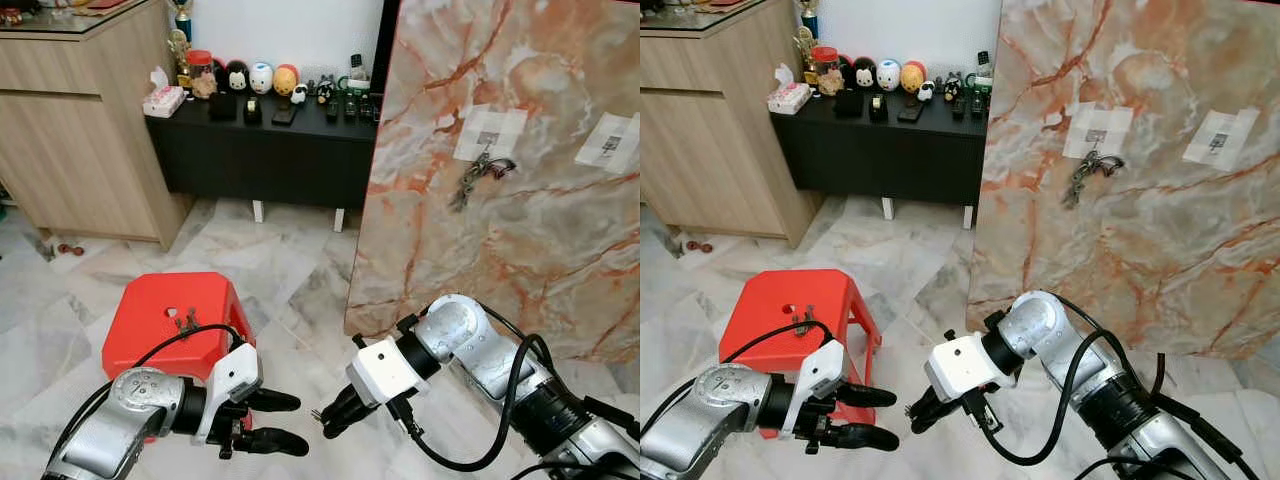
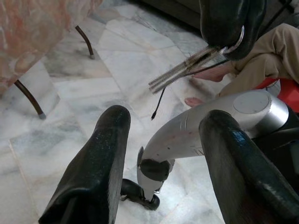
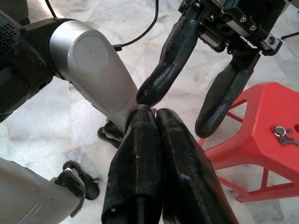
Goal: Hang keys on a hook
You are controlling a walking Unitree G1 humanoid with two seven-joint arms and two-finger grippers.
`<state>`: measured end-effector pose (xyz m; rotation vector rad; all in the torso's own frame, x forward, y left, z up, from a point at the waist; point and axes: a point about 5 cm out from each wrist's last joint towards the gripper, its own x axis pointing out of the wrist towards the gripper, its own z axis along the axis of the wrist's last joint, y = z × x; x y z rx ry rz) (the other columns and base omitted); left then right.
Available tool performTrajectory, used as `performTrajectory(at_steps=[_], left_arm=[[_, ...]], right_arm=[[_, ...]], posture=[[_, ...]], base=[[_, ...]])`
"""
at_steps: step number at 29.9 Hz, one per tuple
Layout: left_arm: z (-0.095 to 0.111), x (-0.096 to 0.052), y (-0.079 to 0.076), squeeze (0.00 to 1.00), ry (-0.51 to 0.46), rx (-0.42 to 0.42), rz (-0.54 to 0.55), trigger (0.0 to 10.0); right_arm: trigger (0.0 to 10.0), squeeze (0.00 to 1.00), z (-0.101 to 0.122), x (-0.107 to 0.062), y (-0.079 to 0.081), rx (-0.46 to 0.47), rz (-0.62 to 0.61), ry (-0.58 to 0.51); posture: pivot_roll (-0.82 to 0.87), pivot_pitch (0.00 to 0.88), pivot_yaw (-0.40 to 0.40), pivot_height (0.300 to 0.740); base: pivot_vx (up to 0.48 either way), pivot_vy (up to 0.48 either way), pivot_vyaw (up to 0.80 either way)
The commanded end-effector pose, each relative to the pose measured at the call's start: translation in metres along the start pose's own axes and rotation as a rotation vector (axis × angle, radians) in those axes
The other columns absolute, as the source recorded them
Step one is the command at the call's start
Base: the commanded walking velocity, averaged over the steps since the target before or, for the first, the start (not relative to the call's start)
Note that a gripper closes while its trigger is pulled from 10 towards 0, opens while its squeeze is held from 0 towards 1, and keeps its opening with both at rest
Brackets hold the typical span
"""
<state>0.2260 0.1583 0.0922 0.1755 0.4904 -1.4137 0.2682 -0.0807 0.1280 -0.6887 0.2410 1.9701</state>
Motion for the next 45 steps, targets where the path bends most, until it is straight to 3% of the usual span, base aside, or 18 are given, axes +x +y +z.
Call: performTrajectory(at_steps=[1,20,21,22,23,24,27,28,30,31,32,33,37,41,42,43,44,45], left_arm=[[0.008,0.003,-0.002,0.00,-0.026,0.009,-0.008,10.0],[0.016,0.010,-0.013,0.00,-0.068,0.002,-0.072,10.0],[0.017,0.010,-0.013,0.00,-0.068,0.001,-0.073,9.0],[0.016,0.010,-0.013,0.00,-0.068,-0.001,-0.075,6.5],[0.016,0.010,-0.013,0.00,-0.068,-0.002,-0.076,5.8],[0.016,0.010,-0.014,0.00,-0.068,-0.003,-0.076,4.1],[0.016,0.011,-0.013,0.00,-0.068,-0.008,-0.073,2.7],[0.016,0.011,-0.014,0.00,-0.074,-0.012,-0.072,0.3],[0.016,0.011,-0.014,0.00,-0.076,-0.014,-0.072,0.2],[0.016,0.011,-0.014,0.00,-0.075,-0.015,-0.071,1.0],[0.016,0.012,-0.014,0.00,-0.070,-0.019,-0.069,6.4],[0.015,0.012,-0.014,0.00,-0.067,-0.019,-0.070,7.7],[0.013,0.012,-0.014,0.00,-0.062,-0.022,-0.069,10.0],[0.012,0.013,-0.014,0.00,-0.063,-0.029,-0.065,10.0],[0.012,0.013,-0.014,0.00,-0.064,-0.030,-0.063,7.8],[0.012,0.013,-0.014,0.00,-0.065,-0.030,-0.060,3.7],[0.012,0.012,-0.013,0.00,-0.066,-0.030,-0.059,3.7],[0.013,0.011,-0.012,0.00,-0.066,-0.029,-0.046,0.0]], right_arm=[[10.0,0.00,0.002,-0.002,-0.004,-0.013,-0.009,0.003],[10.0,0.00,0.003,-0.003,-0.006,0.003,-0.031,-0.031],[10.0,0.00,0.003,-0.003,-0.006,0.003,-0.033,-0.030],[10.0,0.00,0.003,-0.003,-0.007,0.002,-0.039,-0.030],[10.0,0.00,0.003,-0.004,-0.007,0.001,-0.041,-0.030],[10.0,0.00,0.003,-0.004,-0.007,0.002,-0.044,-0.031],[10.0,0.00,0.003,-0.004,-0.008,0.002,-0.047,-0.032],[10.0,0.00,0.004,-0.004,-0.009,-0.002,-0.053,-0.033],[10.0,0.00,0.005,-0.003,-0.010,-0.005,-0.056,-0.035],[10.0,0.00,0.006,-0.003,-0.011,-0.006,-0.058,-0.038],[10.0,0.00,0.007,-0.004,-0.012,-0.009,-0.064,-0.042],[10.0,0.00,0.007,-0.004,-0.013,-0.011,-0.067,-0.043],[10.0,0.00,0.008,-0.005,-0.014,-0.014,-0.073,-0.044],[10.0,0.00,0.008,-0.005,-0.014,-0.015,-0.079,-0.044],[10.0,0.00,0.008,-0.005,-0.014,-0.015,-0.079,-0.044],[10.0,0.00,0.008,-0.005,-0.014,-0.014,-0.080,-0.044],[10.0,0.00,0.008,-0.005,-0.014,-0.014,-0.080,-0.044],[10.0,0.00,0.007,-0.005,-0.014,-0.013,-0.082,-0.044]], posture=[[0.07,0.000,-0.108,0.740],[0.06,0.000,-0.113,0.740],[0.06,0.000,-0.113,0.740],[0.06,0.000,-0.113,0.740],[0.06,0.000,-0.113,0.740],[0.06,0.000,-0.113,0.740],[0.06,0.000,-0.113,0.740],[0.06,0.000,-0.114,0.740],[0.06,0.000,-0.114,0.740],[0.06,0.000,-0.114,0.740],[0.06,0.000,-0.114,0.740],[0.06,0.000,-0.114,0.740],[0.06,0.000,-0.114,0.740],[0.06,0.000,-0.115,0.740],[0.06,0.000,-0.116,0.740],[0.06,0.000,-0.117,0.740],[0.06,0.000,-0.117,0.740],[0.07,0.000,-0.119,0.740]], base=[[0.000,0.000,0.00],[0.000,0.000,0.00],[0.000,0.000,0.00],[0.000,0.000,0.00],[0.000,0.000,0.00],[0.000,0.000,0.00],[0.000,0.000,0.00],[0.000,0.000,0.00],[0.000,0.000,0.00],[0.000,0.000,0.00],[0.000,0.000,0.00],[0.000,0.000,0.00],[0.000,0.000,0.00],[0.000,0.000,0.00],[0.000,0.000,0.00],[0.000,0.000,0.00],[0.000,0.000,0.00],[0.000,0.000,0.00]])
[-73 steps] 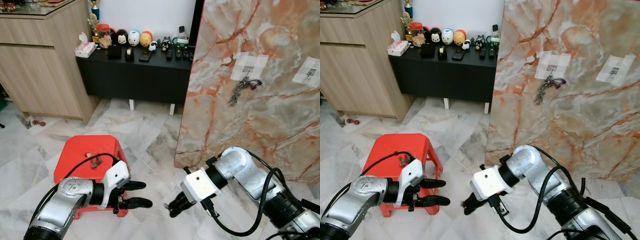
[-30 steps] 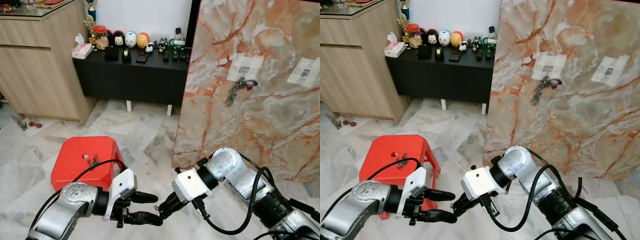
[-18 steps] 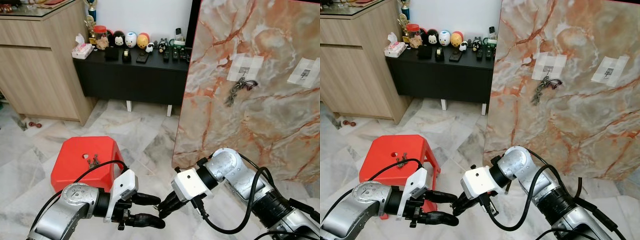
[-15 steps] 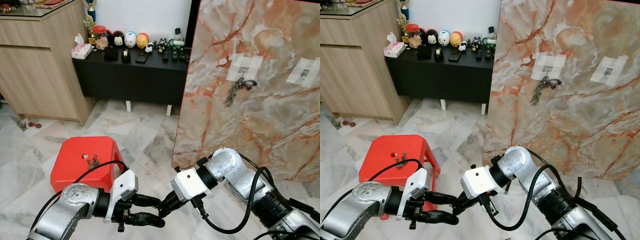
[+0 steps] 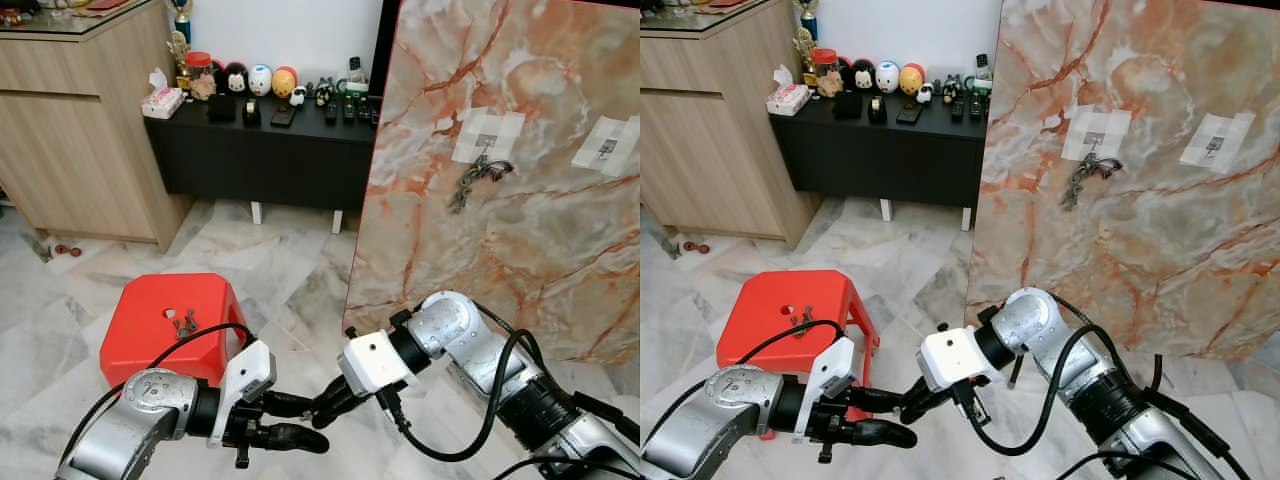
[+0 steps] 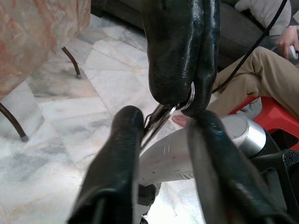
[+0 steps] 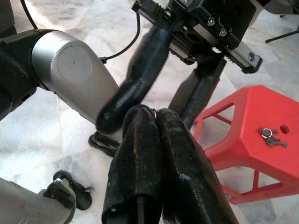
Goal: Hang keys on a hook
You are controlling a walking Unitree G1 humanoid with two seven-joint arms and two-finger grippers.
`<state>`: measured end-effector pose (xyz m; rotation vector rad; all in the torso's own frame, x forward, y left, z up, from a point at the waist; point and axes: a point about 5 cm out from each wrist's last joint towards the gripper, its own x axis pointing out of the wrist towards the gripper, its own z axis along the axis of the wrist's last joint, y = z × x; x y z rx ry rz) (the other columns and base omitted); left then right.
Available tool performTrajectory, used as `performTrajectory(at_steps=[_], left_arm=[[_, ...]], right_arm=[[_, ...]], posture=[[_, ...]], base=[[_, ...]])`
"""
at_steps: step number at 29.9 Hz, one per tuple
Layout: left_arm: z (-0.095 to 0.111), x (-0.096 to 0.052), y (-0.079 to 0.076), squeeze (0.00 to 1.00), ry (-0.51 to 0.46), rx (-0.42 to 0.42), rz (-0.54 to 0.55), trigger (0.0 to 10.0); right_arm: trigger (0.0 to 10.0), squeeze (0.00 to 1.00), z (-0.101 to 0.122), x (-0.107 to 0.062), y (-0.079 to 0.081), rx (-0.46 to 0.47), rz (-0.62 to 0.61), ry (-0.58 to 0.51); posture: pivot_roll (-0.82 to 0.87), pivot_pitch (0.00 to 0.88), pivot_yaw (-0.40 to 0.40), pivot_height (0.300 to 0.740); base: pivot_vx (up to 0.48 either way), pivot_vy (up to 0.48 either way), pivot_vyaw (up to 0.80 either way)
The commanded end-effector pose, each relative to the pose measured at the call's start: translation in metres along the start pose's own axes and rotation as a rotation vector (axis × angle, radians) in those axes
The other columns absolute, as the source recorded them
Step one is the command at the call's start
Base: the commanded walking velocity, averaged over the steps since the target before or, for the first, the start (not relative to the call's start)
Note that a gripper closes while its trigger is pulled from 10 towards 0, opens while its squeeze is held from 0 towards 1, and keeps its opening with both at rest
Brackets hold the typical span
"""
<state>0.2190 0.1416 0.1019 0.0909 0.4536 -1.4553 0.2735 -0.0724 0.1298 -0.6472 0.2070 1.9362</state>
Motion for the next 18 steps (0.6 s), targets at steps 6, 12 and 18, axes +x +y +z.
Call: performTrajectory(at_steps=[6,12,18], left_arm=[[0.0007,-0.0020,0.0015,0.00,-0.001,-0.002,0.020,0.0],[0.0000,-0.0040,0.0005,0.00,-0.002,-0.004,0.024,0.0],[-0.0013,-0.0047,-0.0001,0.00,0.009,-0.003,0.019,0.0]], right_arm=[[10.0,0.00,0.0037,-0.0070,-0.0064,-0.017,-0.040,-0.010],[10.0,0.00,0.0039,-0.0077,-0.0088,-0.019,-0.050,-0.007],[10.0,0.00,0.0036,-0.0101,-0.0105,-0.020,-0.058,-0.001]], posture=[[0.07,0.000,-0.120,0.740],[0.07,0.000,-0.122,0.740],[0.07,0.000,-0.123,0.740]], base=[[0.000,0.000,0.00],[0.000,0.000,0.00],[0.000,0.000,0.00]])
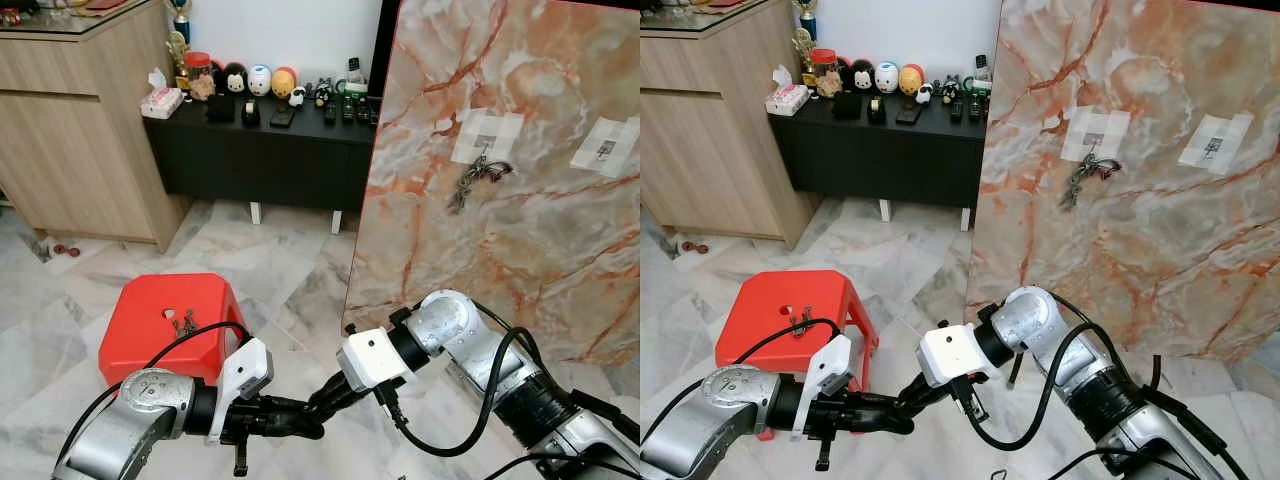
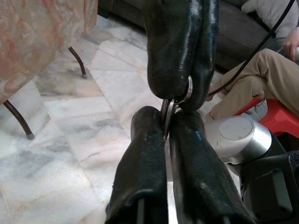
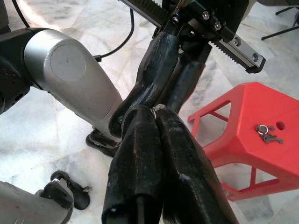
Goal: Hang keys on a hook
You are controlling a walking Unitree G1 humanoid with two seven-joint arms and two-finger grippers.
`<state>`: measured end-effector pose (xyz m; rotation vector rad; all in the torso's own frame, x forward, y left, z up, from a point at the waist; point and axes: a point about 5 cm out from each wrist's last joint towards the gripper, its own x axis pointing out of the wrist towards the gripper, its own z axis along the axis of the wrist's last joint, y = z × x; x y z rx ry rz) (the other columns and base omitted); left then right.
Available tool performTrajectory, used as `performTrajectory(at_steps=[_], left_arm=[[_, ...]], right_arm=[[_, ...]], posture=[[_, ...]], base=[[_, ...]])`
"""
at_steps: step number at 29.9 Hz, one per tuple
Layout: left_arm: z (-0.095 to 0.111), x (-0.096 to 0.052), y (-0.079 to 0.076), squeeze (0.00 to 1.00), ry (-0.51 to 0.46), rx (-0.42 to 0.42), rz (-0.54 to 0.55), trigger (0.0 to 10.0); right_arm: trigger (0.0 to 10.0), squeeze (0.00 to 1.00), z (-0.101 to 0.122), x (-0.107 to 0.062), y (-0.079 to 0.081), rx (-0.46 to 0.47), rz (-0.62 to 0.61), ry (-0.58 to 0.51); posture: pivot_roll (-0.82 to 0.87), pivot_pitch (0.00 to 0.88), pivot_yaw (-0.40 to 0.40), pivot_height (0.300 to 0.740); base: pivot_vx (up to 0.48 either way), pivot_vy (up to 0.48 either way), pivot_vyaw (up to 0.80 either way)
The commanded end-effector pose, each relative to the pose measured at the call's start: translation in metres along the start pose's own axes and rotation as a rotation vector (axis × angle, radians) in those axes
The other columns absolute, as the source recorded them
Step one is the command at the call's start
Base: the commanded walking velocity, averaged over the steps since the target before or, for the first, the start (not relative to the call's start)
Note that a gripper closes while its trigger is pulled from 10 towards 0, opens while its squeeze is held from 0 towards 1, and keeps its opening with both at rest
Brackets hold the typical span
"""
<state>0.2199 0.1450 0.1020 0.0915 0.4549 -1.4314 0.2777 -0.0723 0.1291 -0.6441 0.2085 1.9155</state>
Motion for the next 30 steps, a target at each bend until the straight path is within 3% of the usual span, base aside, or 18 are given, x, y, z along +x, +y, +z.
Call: performTrajectory(at_steps=[1,6,8,30], left_arm=[[-0.001,-0.002,-0.001,0.00,0.009,0.002,-0.004,0.0],[-0.005,-0.004,-0.001,0.00,0.049,0.002,-0.005,0.0],[-0.006,-0.004,-0.001,0.00,0.051,-0.001,0.001,9.8],[-0.015,-0.011,0.004,0.00,0.111,-0.003,0.052,10.0]], right_arm=[[10.0,0.00,0.006,-0.009,-0.007,-0.027,-0.038,-0.004],[10.0,0.00,0.006,-0.011,-0.008,-0.029,-0.037,-0.003],[10.0,0.00,0.006,-0.011,-0.008,-0.030,-0.038,-0.002],[10.0,0.00,0.000,-0.012,-0.005,-0.006,-0.030,0.022]], posture=[[0.07,0.000,-0.123,0.740],[0.07,0.000,-0.123,0.740],[0.07,0.000,-0.122,0.740],[0.07,0.001,-0.122,0.740]], base=[[0.000,0.000,0.00],[0.000,0.000,0.00],[0.000,0.000,0.00],[0.000,0.000,0.00]])
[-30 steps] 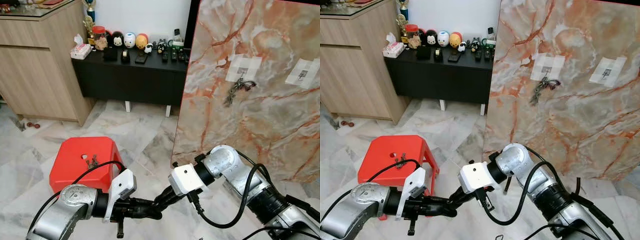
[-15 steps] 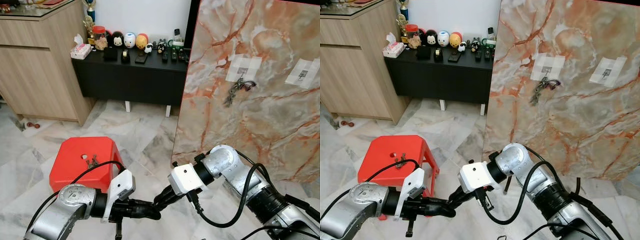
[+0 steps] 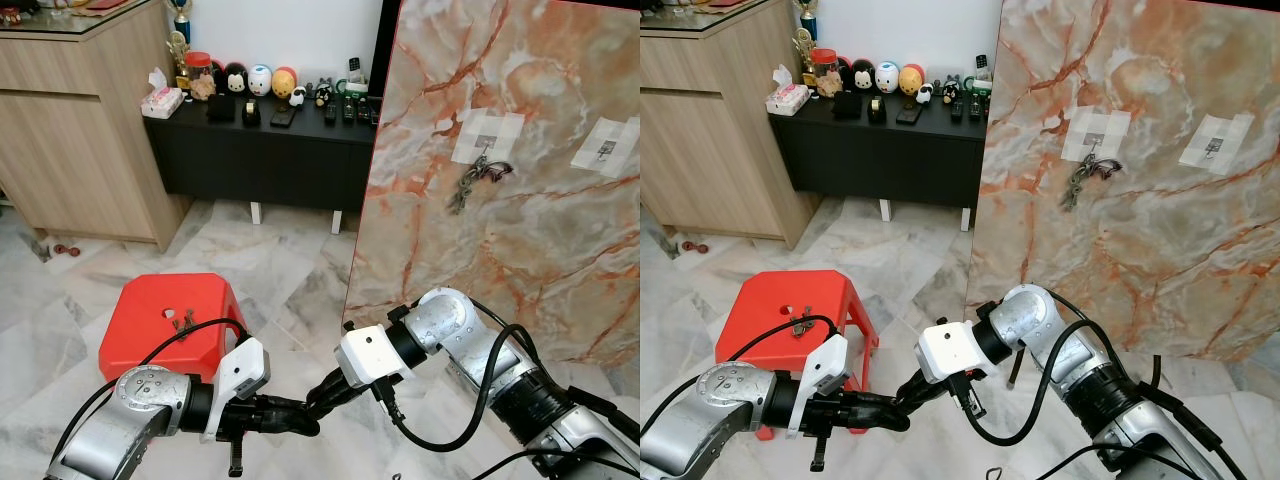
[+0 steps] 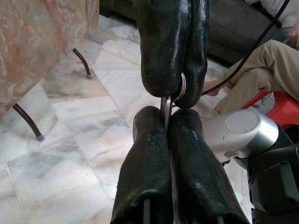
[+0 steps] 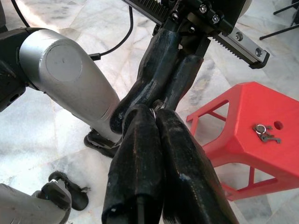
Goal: Hang keys on a hook
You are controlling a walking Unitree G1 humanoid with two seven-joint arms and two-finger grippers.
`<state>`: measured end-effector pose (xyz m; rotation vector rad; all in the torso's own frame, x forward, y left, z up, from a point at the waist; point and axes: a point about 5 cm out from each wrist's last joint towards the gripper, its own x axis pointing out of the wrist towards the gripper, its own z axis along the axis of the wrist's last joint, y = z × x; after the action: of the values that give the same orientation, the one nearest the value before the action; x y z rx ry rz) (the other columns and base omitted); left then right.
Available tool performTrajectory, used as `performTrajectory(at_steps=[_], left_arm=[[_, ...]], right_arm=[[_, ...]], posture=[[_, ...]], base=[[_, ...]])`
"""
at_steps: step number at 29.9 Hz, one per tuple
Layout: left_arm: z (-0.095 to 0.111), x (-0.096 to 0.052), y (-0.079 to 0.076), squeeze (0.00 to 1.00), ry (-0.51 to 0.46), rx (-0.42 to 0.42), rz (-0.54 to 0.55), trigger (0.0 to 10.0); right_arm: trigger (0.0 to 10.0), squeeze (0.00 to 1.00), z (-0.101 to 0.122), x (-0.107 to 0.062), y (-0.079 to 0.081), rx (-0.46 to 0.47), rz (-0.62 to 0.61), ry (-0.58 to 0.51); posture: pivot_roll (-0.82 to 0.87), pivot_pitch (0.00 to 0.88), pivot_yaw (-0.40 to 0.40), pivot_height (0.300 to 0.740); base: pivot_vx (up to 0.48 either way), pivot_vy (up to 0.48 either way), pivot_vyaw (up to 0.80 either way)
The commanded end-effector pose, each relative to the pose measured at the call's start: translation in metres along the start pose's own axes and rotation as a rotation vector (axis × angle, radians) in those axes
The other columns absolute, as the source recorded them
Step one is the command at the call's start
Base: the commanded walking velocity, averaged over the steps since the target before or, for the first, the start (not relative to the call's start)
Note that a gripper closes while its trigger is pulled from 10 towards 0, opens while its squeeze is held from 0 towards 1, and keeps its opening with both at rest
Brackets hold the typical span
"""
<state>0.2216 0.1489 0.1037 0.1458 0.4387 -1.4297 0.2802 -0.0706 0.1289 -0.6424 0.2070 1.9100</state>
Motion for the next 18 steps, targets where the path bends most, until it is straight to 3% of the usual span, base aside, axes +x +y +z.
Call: performTrajectory(at_steps=[1,4,5,9,10,11,18], left_arm=[[-0.0165,-0.0063,0.0015,0.00,0.092,-0.049,0.037,10.0],[-0.0175,-0.0066,0.0014,0.00,0.100,-0.043,0.038,0.7],[-0.0179,-0.0067,0.0014,0.00,0.102,-0.045,0.039,0.0],[-0.0187,-0.0069,0.0012,0.00,0.102,-0.046,0.037,0.0],[-0.0185,-0.0069,0.0018,0.00,0.101,-0.045,0.045,0.7],[-0.0185,-0.0069,0.0031,0.00,0.104,-0.037,0.058,9.8],[-0.0203,-0.0058,0.0041,0.00,0.116,-0.038,0.062,10.0]], right_arm=[[10.0,0.00,0.0006,-0.0128,-0.0025,-0.006,-0.024,0.023],[10.0,0.00,-0.0002,-0.0135,-0.0037,-0.008,-0.033,0.029],[10.0,0.00,-0.0004,-0.0137,-0.0038,-0.007,-0.032,0.030],[10.0,0.00,0.0002,-0.0136,-0.0040,-0.008,-0.030,0.030],[10.0,0.00,0.0005,-0.0135,-0.0039,-0.008,-0.030,0.029],[10.0,0.00,0.0004,-0.0135,-0.0037,-0.008,-0.029,0.029],[10.0,0.00,-0.0002,-0.0126,-0.0013,-0.003,-0.014,0.032]], posture=[[0.07,0.001,-0.122,0.740],[0.07,0.005,-0.123,0.740],[0.07,0.005,-0.123,0.740],[0.07,0.005,-0.123,0.740],[0.07,0.009,-0.123,0.740],[0.07,0.009,-0.123,0.740],[0.07,0.001,-0.123,0.740]], base=[[0.000,0.000,0.00],[0.000,0.000,0.00],[0.000,0.000,0.00],[0.000,0.000,0.00],[0.000,0.000,0.00],[0.000,0.000,0.00],[0.000,0.000,0.00]])
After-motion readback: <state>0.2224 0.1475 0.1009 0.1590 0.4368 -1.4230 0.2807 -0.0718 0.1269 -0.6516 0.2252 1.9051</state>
